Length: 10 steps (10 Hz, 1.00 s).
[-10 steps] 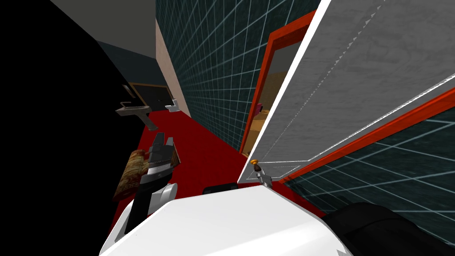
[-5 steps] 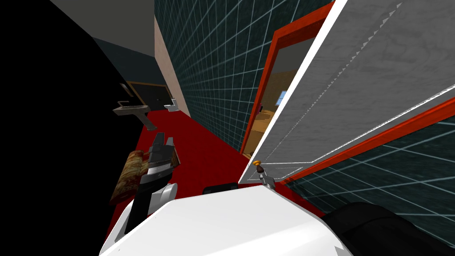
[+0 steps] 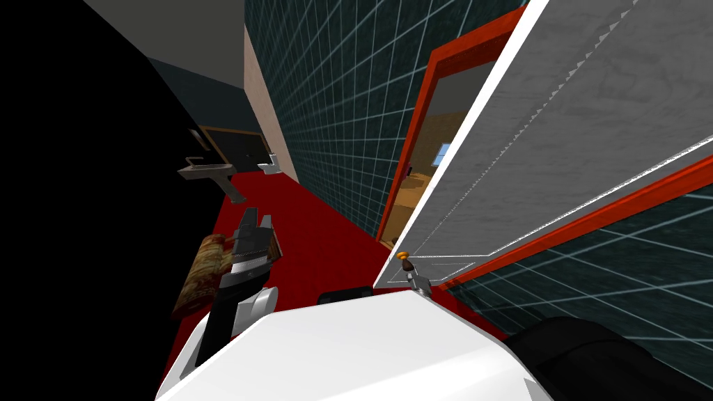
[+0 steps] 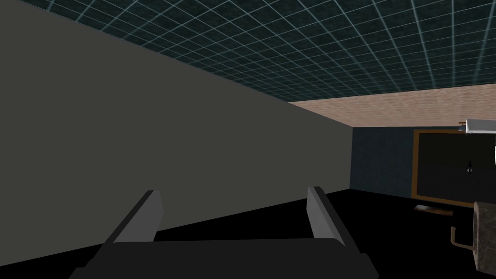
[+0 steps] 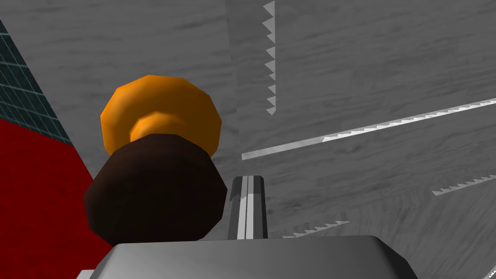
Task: Pull the door open
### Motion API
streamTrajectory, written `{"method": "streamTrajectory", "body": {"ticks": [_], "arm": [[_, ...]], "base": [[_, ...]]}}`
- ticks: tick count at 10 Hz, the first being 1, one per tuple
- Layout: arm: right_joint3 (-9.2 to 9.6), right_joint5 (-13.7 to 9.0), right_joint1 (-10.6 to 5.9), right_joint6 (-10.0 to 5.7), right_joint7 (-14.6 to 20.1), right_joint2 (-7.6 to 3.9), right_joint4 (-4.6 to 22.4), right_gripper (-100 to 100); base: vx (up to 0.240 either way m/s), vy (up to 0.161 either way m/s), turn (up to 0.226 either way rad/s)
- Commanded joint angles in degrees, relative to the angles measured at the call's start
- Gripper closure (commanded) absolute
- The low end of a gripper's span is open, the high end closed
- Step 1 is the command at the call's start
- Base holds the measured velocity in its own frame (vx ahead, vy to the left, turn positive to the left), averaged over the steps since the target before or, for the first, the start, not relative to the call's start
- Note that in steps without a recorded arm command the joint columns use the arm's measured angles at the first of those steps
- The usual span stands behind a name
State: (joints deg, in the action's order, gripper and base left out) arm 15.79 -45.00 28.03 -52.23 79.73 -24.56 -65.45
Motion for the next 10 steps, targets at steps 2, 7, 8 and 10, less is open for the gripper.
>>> {"method": "streamTrajectory", "body": {"ticks": [2, 7, 8, 10], "arm": [[1.29, 1.0, -0.43, -1.2, 0.62, -0.13, 0.42, -100], [3.99, 3.1, -1.33, -3.73, 1.94, -0.39, 1.29, -100], [4.34, 3.37, -1.45, -4.05, 2.1, -0.43, 1.41, -100], [4.67, 3.63, -1.56, -4.37, 2.27, -0.46, 1.51, -100]], "base": [[-0.066, -0.009, 0.077], [-0.188, -0.038, 0.092], [-0.148, -0.047, 0.064], [-0.105, -0.028, 0.033]]}}
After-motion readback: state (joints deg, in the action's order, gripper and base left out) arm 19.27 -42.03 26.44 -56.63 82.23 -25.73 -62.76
